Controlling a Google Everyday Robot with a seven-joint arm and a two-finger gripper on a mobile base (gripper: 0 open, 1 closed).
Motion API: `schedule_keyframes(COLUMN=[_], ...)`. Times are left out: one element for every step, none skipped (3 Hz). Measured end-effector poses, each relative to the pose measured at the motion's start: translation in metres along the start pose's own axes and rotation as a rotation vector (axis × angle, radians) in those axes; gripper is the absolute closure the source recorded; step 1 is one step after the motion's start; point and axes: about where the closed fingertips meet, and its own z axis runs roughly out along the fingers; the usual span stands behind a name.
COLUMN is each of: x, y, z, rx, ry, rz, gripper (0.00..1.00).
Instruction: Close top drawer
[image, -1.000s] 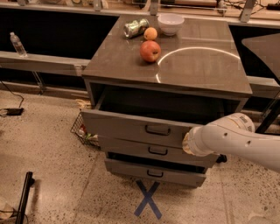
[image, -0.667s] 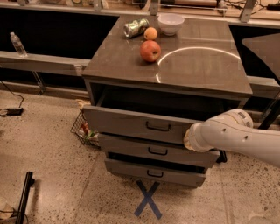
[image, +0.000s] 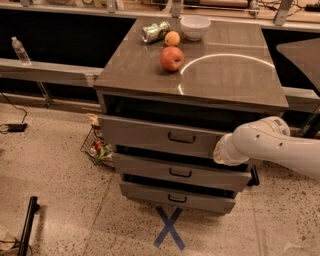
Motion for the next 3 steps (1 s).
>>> schedule_keyframes(x=[0.009,0.013,-0.003], y=[-0.008,-0.002,0.028], z=[0.004,-0.004,-0.045], rx=[-0.023,-0.071,-0.152], ry=[-0.023,-0.103,-0.246], rz=[0.013,0.033,0.036], gripper=[1.0,1.0,1.0])
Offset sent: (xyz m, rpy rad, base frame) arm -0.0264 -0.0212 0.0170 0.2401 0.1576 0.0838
